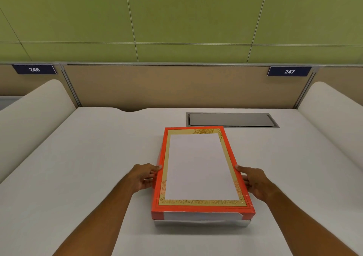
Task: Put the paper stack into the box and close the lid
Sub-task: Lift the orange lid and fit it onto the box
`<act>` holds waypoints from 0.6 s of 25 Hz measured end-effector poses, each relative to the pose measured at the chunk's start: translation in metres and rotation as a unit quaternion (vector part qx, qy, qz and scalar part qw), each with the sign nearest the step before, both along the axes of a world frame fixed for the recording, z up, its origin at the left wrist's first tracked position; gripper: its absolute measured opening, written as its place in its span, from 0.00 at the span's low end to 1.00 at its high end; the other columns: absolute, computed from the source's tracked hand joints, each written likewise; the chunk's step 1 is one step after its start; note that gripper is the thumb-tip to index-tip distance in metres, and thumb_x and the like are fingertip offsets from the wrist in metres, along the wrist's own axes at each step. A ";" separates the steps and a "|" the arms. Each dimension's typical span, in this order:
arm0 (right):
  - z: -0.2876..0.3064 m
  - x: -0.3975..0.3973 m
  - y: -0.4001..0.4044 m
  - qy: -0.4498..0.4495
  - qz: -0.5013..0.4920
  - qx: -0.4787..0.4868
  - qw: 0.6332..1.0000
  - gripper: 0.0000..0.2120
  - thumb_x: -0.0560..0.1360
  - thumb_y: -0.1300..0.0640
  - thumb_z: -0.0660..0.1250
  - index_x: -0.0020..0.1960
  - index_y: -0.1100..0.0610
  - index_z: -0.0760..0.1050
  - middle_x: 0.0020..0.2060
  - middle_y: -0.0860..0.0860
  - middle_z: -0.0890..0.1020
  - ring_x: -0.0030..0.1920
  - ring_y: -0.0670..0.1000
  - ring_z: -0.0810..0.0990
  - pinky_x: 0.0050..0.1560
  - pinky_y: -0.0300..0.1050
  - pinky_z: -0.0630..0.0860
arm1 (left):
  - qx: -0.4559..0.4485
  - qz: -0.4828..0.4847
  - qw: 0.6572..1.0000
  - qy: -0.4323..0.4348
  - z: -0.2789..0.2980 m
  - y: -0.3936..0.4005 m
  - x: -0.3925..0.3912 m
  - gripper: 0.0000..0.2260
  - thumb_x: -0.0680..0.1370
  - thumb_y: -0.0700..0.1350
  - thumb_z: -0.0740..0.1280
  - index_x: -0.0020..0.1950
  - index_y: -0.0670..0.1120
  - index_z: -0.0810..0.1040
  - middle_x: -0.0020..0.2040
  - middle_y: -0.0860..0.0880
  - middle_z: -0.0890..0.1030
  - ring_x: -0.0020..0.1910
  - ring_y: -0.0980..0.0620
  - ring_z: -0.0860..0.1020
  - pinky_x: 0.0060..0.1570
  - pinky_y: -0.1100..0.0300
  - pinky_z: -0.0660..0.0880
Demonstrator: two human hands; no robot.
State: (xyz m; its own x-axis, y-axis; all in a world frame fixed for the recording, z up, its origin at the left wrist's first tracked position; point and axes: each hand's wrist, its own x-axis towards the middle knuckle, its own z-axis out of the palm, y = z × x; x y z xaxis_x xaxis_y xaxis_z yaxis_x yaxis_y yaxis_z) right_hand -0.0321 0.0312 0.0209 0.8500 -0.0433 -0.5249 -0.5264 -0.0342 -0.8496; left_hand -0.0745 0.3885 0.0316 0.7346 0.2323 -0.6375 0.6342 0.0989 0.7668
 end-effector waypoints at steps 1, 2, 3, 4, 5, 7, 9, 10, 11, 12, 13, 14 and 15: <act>0.001 0.000 -0.002 0.011 0.007 -0.004 1.000 0.13 0.77 0.52 0.68 0.52 0.62 0.79 0.45 0.61 0.85 0.40 0.62 0.84 0.40 0.53 0.81 | -0.001 -0.002 1.000 0.007 -0.001 -0.001 0.000 0.16 0.72 0.44 0.75 0.53 0.36 0.79 0.49 0.38 0.84 0.46 0.41 0.84 0.49 0.48 0.82; 0.001 0.000 -0.003 0.022 0.015 -0.006 1.000 0.12 0.77 0.52 0.68 0.51 0.62 0.78 0.44 0.61 0.85 0.40 0.62 0.84 0.39 0.53 0.81 | -0.004 -0.004 1.000 0.012 -0.002 -0.001 0.000 0.16 0.71 0.44 0.76 0.53 0.36 0.79 0.49 0.38 0.84 0.47 0.41 0.84 0.47 0.48 0.82; 0.001 0.000 -0.004 0.031 0.021 -0.011 0.999 0.12 0.77 0.52 0.67 0.51 0.62 0.78 0.44 0.61 0.85 0.40 0.62 0.84 0.39 0.54 0.81 | -0.007 -0.006 1.000 0.017 -0.002 -0.001 0.000 0.16 0.71 0.44 0.76 0.54 0.36 0.79 0.50 0.38 0.84 0.47 0.41 0.84 0.46 0.49 0.82; 0.002 0.001 -0.004 0.039 0.026 -0.019 0.999 0.12 0.77 0.51 0.67 0.52 0.61 0.78 0.45 0.61 0.85 0.41 0.62 0.85 0.40 0.54 0.82 | -0.009 -0.008 1.000 0.022 -0.001 -0.001 0.000 0.16 0.72 0.44 0.75 0.54 0.37 0.79 0.50 0.37 0.84 0.48 0.41 0.84 0.44 0.49 0.82; 0.002 0.001 -0.004 0.045 0.031 -0.032 0.998 0.13 0.77 0.51 0.67 0.53 0.61 0.77 0.46 0.61 0.85 0.43 0.62 0.84 0.40 0.55 0.82 | -0.009 -0.012 1.000 0.024 0.000 -0.001 0.001 0.16 0.72 0.44 0.75 0.54 0.36 0.79 0.50 0.37 0.84 0.47 0.41 0.84 0.43 0.50 0.82; 0.004 0.005 -0.006 0.047 0.041 -0.056 0.996 0.15 0.76 0.48 0.67 0.54 0.59 0.77 0.48 0.61 0.84 0.47 0.63 0.84 0.43 0.56 0.82 | 0.005 -0.021 1.000 0.019 0.001 -0.001 0.005 0.15 0.73 0.43 0.74 0.55 0.36 0.78 0.50 0.37 0.84 0.47 0.40 0.84 0.43 0.49 0.82; 0.006 0.012 -0.009 0.034 0.036 -0.078 0.996 0.15 0.76 0.47 0.68 0.53 0.58 0.78 0.51 0.60 0.83 0.51 0.63 0.83 0.48 0.56 0.81 | 0.034 -0.011 0.999 0.001 0.001 -0.002 0.012 0.14 0.73 0.41 0.74 0.55 0.35 0.79 0.51 0.37 0.84 0.48 0.39 0.84 0.48 0.47 0.82; 0.007 0.016 -0.010 0.023 0.028 -0.085 0.996 0.14 0.75 0.48 0.69 0.52 0.59 0.78 0.52 0.60 0.82 0.52 0.62 0.82 0.49 0.55 0.80 | 0.054 -0.001 0.999 -0.008 0.001 -0.001 0.015 0.14 0.73 0.41 0.74 0.54 0.35 0.79 0.50 0.37 0.84 0.48 0.39 0.84 0.50 0.46 0.82; 0.009 0.020 -0.010 0.012 0.019 -0.086 0.996 0.12 0.75 0.50 0.70 0.51 0.60 0.78 0.52 0.60 0.82 0.51 0.61 0.82 0.49 0.54 0.80 | 0.074 0.010 0.997 -0.016 0.000 -0.002 0.019 0.13 0.73 0.40 0.74 0.54 0.34 0.79 0.50 0.37 0.84 0.47 0.40 0.84 0.50 0.46 0.82; 0.010 0.024 -0.009 0.004 0.014 -0.087 0.996 0.10 0.75 0.53 0.71 0.49 0.61 0.78 0.52 0.60 0.82 0.49 0.60 0.82 0.47 0.53 0.80 | 0.092 0.018 0.995 -0.021 -0.001 -0.002 0.022 0.13 0.72 0.39 0.74 0.53 0.34 0.79 0.48 0.38 0.84 0.46 0.41 0.85 0.50 0.46 0.82; 0.011 0.027 -0.008 0.000 0.013 -0.090 0.996 0.09 0.75 0.56 0.71 0.49 0.62 0.78 0.51 0.61 0.83 0.47 0.59 0.82 0.44 0.51 0.80 | 0.107 0.022 0.994 -0.026 -0.002 -0.003 0.024 0.12 0.72 0.39 0.74 0.52 0.34 0.80 0.47 0.38 0.84 0.44 0.41 0.85 0.49 0.47 0.83; 0.011 0.030 -0.006 0.001 0.016 -0.095 0.995 0.09 0.75 0.58 0.71 0.50 0.64 0.78 0.51 0.62 0.83 0.46 0.59 0.83 0.43 0.50 0.81 | 0.118 0.022 0.992 -0.028 -0.003 -0.004 0.026 0.11 0.72 0.39 0.74 0.51 0.34 0.80 0.47 0.39 0.85 0.43 0.42 0.85 0.48 0.47 0.83; 0.011 0.032 -0.004 0.005 0.019 -0.100 0.995 0.09 0.75 0.59 0.71 0.51 0.65 0.78 0.50 0.62 0.84 0.46 0.59 0.84 0.44 0.51 0.82 | 0.125 0.021 0.991 -0.029 -0.004 -0.005 0.027 0.10 0.72 0.38 0.74 0.51 0.34 0.81 0.46 0.39 0.85 0.42 0.42 0.86 0.48 0.47 0.83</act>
